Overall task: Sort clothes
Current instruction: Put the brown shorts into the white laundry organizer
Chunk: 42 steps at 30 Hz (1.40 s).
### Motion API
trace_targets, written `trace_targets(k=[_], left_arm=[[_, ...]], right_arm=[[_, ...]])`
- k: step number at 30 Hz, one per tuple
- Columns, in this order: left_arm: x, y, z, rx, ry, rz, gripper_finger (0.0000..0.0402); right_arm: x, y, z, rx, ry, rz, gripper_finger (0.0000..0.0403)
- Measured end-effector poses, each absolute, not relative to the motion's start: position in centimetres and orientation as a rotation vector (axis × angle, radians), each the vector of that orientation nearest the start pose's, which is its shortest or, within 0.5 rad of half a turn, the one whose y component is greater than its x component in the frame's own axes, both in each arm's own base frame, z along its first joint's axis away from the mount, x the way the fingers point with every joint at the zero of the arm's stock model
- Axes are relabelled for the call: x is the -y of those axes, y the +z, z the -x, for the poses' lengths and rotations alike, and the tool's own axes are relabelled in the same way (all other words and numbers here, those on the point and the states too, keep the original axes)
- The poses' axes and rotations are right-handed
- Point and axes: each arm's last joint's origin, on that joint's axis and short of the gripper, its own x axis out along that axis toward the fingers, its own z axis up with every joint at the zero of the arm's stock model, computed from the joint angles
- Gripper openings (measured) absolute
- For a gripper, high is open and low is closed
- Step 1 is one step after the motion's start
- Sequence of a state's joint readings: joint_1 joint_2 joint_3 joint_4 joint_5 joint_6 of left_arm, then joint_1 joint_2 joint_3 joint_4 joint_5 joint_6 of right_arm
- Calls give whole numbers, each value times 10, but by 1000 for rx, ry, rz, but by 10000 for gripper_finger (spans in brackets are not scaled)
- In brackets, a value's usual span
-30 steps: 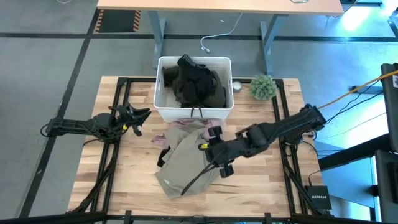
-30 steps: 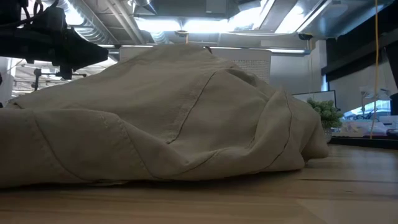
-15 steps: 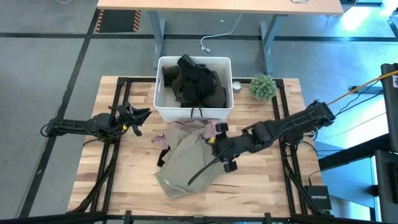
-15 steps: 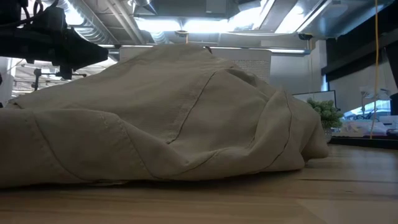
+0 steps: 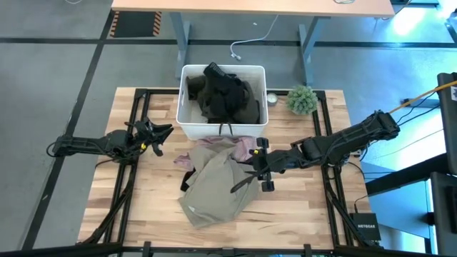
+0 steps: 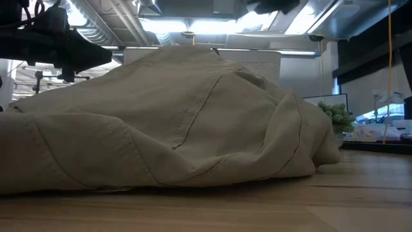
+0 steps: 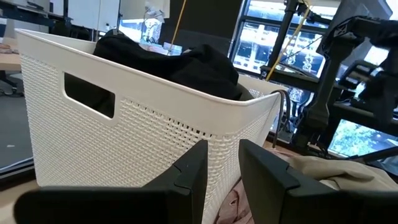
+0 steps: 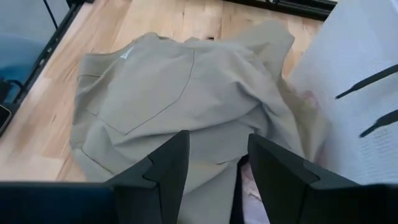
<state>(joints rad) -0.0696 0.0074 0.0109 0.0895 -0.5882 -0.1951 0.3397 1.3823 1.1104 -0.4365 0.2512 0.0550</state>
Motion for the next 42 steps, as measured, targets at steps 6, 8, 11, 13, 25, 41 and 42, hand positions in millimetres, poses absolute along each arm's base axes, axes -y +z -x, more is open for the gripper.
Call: trace_targets(k=[6,8,11,13,25,41,42], left_arm=[[-10,175,-93,138,508,223,86],[-10,175,-93,138,509,222,86],[-10,175,-93,139,508,221,86],[-10,175,-93,139,508,221,86],[-10,175,-93,141,508,222,86],[-10,175,-93,144,508,228,86],[-10,175,-93,145,508,229,86]], right_arm=[[-93,281,-284,-619,62,116,182],[-93,283,-285,-591,63,106,182],[-94,285,-287,-564,63,96,182],[-94,286,-287,-550,62,107,182],[-91,286,-287,-544,-3,150,191],[-89,283,-285,-588,-66,188,388],[-89,282,-284,-593,-60,188,394]])
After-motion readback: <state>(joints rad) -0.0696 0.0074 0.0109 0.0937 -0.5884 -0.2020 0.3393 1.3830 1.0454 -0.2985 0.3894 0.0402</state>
